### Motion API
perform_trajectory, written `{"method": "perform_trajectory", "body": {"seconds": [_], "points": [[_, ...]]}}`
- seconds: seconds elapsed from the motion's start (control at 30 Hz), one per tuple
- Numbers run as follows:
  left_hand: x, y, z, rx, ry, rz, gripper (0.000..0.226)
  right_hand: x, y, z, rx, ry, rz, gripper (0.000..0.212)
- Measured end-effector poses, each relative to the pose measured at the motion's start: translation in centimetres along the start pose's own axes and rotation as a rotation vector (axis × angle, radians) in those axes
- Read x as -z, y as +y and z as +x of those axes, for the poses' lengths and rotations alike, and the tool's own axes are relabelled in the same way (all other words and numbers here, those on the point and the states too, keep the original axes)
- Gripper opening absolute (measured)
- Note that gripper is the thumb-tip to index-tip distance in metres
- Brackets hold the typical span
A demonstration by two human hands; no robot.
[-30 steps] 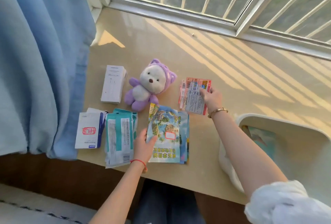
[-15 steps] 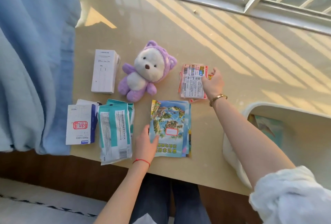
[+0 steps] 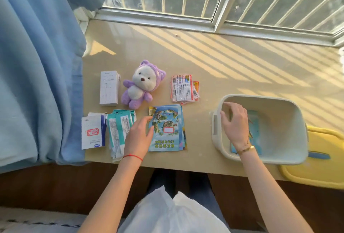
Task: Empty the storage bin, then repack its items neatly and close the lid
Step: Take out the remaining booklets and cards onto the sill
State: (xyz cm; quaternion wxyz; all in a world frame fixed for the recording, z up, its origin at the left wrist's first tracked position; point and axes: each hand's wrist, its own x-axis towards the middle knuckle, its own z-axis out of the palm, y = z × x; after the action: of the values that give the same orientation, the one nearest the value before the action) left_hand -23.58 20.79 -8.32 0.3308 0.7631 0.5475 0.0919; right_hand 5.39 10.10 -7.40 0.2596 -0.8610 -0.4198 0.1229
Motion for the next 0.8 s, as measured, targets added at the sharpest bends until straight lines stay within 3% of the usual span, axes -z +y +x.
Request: {"method": "perform_trajectory", "body": {"seconds": [0.23, 0.47, 0.8], "points": [[-0.2, 6.4, -2.9, -0.142, -0.003, 0.029, 0.029, 8.0, 7.3, -6.5, -0.092, -0.006, -0.060, 0.032], [-5.4, 14.7, -5.1, -0.147, 0.040, 0.034, 0.030, 12.7, 15.1, -6.3, -0.192, -0.109, -0.039, 0.038], [-16.9, 22.9, -4.5, -0.037, 0.035, 0.055, 0.031, 10.9, 22.8, -0.9, -0.278, -0.374, -0.008, 0.057]]}}
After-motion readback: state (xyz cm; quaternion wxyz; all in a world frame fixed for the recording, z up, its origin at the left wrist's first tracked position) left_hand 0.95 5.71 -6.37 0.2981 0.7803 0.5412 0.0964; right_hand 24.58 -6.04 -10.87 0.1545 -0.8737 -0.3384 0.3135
